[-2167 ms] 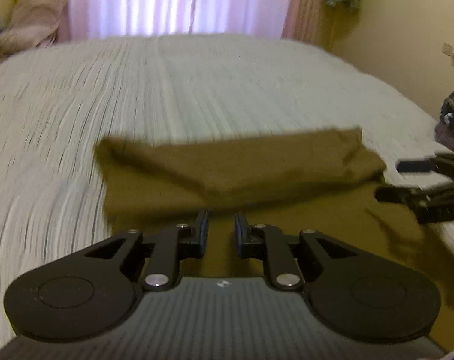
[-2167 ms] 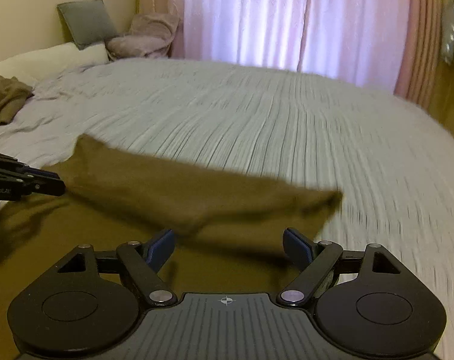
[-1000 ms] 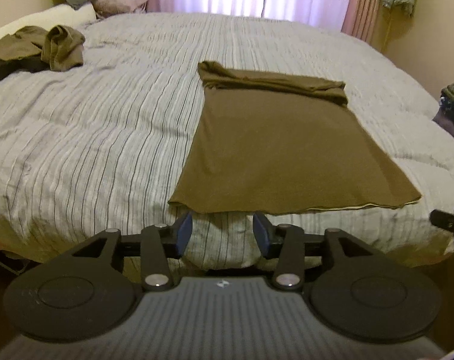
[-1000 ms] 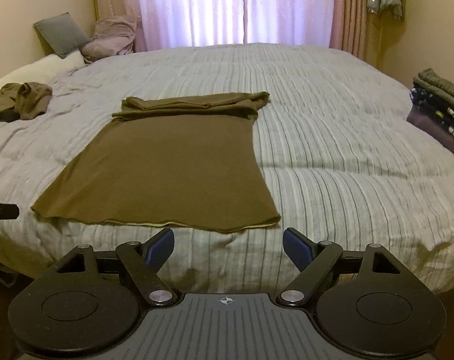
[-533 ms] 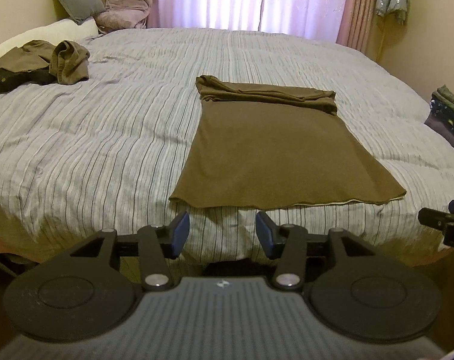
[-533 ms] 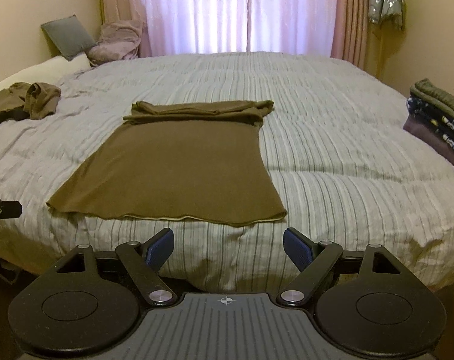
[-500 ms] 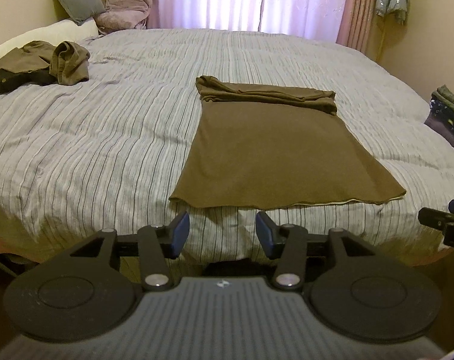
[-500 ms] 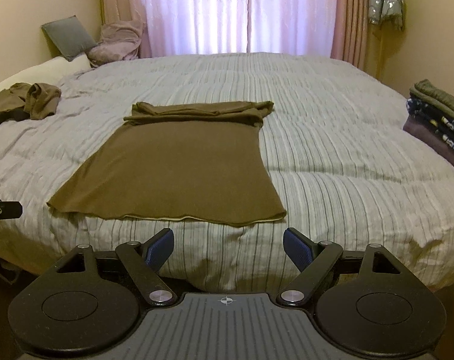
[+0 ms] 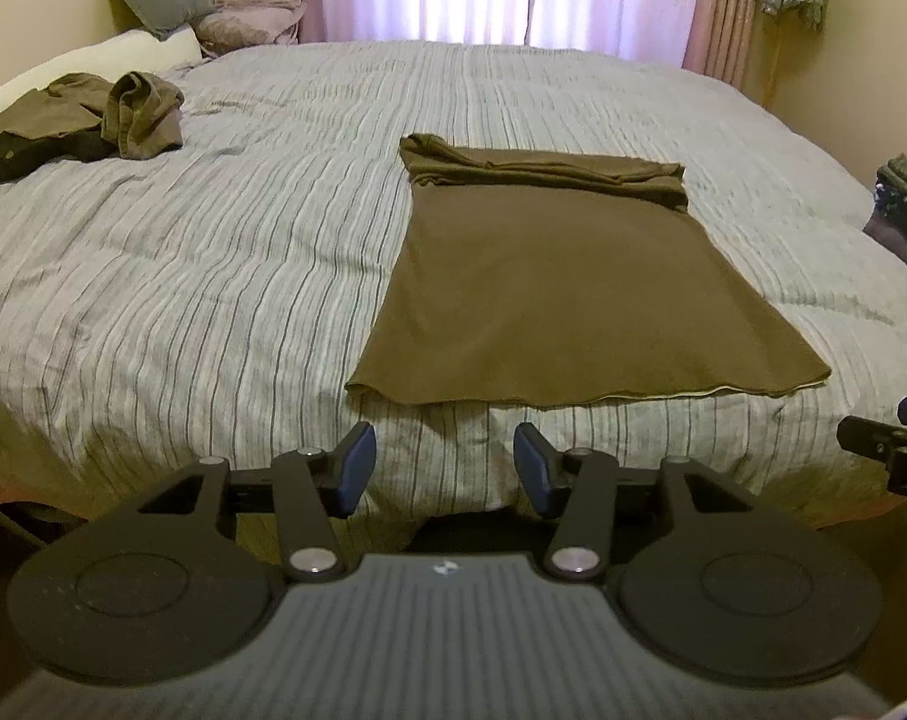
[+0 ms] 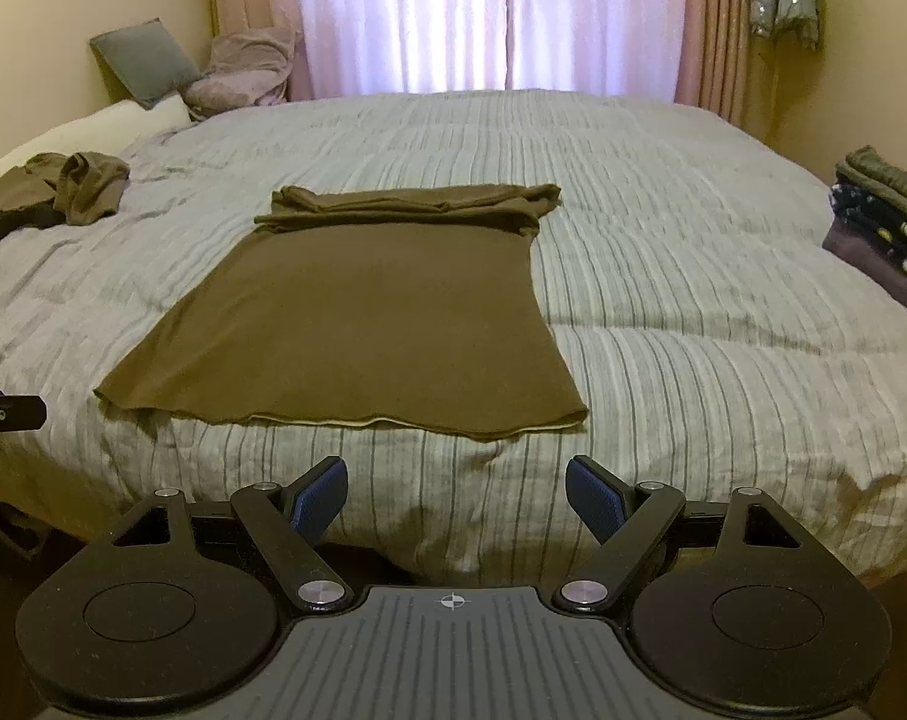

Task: Fold clothes

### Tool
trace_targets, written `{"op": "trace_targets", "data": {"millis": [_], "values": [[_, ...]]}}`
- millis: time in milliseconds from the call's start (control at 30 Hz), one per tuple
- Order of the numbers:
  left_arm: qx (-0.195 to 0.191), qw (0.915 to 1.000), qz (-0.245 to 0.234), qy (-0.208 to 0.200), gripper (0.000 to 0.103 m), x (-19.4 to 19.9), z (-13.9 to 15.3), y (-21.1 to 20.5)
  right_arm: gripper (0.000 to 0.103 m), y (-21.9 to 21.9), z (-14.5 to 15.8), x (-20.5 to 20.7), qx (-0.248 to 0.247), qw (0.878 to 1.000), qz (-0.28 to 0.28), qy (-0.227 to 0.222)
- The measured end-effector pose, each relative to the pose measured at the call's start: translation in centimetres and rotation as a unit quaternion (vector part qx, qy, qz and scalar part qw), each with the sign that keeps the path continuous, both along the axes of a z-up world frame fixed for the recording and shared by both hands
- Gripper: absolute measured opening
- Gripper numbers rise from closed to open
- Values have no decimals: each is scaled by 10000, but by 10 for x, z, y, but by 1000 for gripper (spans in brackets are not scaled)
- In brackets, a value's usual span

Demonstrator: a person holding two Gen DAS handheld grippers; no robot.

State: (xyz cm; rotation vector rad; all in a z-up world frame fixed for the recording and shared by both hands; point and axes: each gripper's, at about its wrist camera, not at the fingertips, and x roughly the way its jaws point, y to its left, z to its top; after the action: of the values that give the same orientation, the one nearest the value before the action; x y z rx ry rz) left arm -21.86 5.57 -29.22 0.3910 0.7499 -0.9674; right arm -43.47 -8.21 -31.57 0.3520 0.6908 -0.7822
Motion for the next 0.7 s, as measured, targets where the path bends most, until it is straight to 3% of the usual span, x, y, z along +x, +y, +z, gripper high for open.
{"op": "trace_targets", "data": {"millis": [433,500,633,700], "values": [[519,9980,-95,344,47,27,-41,-33,83,-30,-29,17,358,9983,37,458],[429,9984,-98,341,47,42,-40,-35,83,-40,-31,13,390,9980,1,506],[-149,9973,37,718,47,92,-33,-27,83,-67,-34,-2,489,9976,-140,477],[-530,9917,143,1166,47,121,-34,-23,83,-92,-35,-18,869,9958,-237,-191]]}}
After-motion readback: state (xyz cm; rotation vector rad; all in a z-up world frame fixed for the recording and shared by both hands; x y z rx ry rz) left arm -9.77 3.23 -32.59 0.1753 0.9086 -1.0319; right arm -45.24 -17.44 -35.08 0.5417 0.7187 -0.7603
